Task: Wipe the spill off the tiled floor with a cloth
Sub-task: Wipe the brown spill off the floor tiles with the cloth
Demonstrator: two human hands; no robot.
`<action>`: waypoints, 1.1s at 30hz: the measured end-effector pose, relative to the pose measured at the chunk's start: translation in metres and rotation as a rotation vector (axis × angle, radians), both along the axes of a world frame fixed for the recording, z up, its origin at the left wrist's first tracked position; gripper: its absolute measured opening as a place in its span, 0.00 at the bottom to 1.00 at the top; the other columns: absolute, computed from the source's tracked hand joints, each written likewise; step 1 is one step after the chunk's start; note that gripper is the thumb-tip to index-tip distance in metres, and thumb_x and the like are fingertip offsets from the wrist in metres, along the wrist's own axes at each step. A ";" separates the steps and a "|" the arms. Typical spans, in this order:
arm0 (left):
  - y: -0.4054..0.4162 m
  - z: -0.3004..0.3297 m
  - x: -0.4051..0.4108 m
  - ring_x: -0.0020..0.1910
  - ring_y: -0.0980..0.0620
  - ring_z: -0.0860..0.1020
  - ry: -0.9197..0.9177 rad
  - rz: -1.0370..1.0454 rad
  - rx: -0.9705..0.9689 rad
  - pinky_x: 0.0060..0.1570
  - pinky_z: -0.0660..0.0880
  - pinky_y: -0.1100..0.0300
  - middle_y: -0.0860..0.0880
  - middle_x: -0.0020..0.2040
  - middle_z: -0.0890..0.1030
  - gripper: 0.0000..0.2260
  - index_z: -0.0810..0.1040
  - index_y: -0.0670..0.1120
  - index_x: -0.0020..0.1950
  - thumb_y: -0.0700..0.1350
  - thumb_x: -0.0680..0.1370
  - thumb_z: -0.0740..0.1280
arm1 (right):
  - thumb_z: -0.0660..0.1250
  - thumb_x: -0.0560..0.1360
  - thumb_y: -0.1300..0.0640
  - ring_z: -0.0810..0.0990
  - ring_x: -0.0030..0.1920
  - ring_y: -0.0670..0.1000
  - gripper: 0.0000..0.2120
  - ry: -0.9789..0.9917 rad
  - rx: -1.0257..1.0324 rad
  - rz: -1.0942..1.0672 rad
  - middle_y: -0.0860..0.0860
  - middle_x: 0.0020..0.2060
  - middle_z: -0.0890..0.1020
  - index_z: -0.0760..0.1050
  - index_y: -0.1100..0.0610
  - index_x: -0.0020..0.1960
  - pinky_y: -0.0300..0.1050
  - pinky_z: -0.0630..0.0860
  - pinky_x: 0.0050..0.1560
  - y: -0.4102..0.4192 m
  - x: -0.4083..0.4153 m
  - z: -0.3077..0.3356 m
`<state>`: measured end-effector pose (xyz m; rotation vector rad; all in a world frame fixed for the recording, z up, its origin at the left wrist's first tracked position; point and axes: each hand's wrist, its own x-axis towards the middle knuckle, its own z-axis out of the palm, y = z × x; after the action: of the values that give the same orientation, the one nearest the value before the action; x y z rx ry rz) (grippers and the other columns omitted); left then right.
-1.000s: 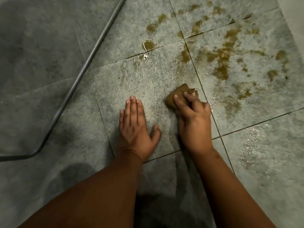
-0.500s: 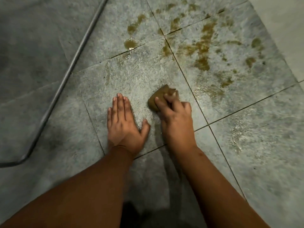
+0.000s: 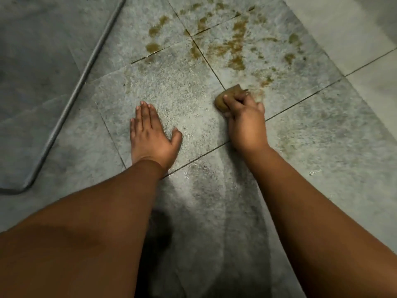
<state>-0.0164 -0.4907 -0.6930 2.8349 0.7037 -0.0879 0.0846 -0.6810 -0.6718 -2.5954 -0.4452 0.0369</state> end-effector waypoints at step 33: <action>-0.090 0.081 0.033 0.37 0.53 0.79 -0.199 0.531 -1.868 0.36 0.79 0.63 0.46 0.41 0.80 0.03 0.76 0.43 0.49 0.36 0.78 0.66 | 0.65 0.74 0.56 0.82 0.46 0.53 0.15 0.945 1.512 -0.400 0.56 0.50 0.82 0.72 0.58 0.60 0.50 0.81 0.42 -0.046 -0.057 0.061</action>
<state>0.0166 -0.5809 -0.6117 0.8461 0.6704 -0.2108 0.0278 -0.7270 -0.6105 -0.9297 0.3359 0.5231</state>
